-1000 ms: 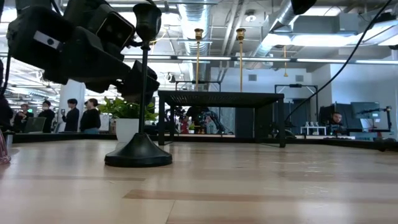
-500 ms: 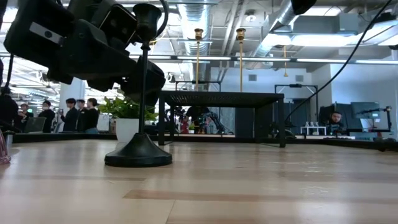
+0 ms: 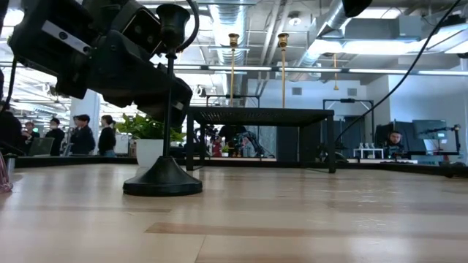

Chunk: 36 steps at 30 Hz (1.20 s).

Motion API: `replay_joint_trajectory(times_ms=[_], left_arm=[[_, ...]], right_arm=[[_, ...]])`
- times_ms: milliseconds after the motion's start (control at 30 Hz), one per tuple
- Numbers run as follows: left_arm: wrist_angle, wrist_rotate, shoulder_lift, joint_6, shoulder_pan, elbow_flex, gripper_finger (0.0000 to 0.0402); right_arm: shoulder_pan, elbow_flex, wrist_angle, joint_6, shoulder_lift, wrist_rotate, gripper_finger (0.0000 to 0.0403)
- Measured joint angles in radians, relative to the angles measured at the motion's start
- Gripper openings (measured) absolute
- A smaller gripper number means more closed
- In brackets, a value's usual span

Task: Pick & Place candle stick holders
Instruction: Put the bottom black candle holder on the shelf

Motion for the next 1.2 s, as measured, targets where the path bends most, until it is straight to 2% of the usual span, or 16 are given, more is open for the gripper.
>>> replay_joint_trajectory(times_ms=[400, 800, 933, 1200], left_arm=[[0.008, -0.004, -0.001, 0.001, 0.001, 0.000, 0.0020], [-0.019, -0.026, -0.022, -0.033, 0.009, 0.000, 0.0015], [-0.101, -0.036, -0.106, -0.052, 0.025, -0.002, 0.0015], [-0.369, -0.126, -0.370, -0.050, 0.048, -0.001, 0.0015]], right_arm=[[0.000, 0.000, -0.004, 0.000, 0.000, 0.000, 0.0000], [0.000, 0.000, -0.008, 0.000, 0.000, 0.000, 0.0000], [0.000, 0.000, -0.018, 0.001, 0.000, 0.000, 0.0000], [0.000, 0.000, -0.039, 0.002, 0.000, 0.000, 0.0000]])
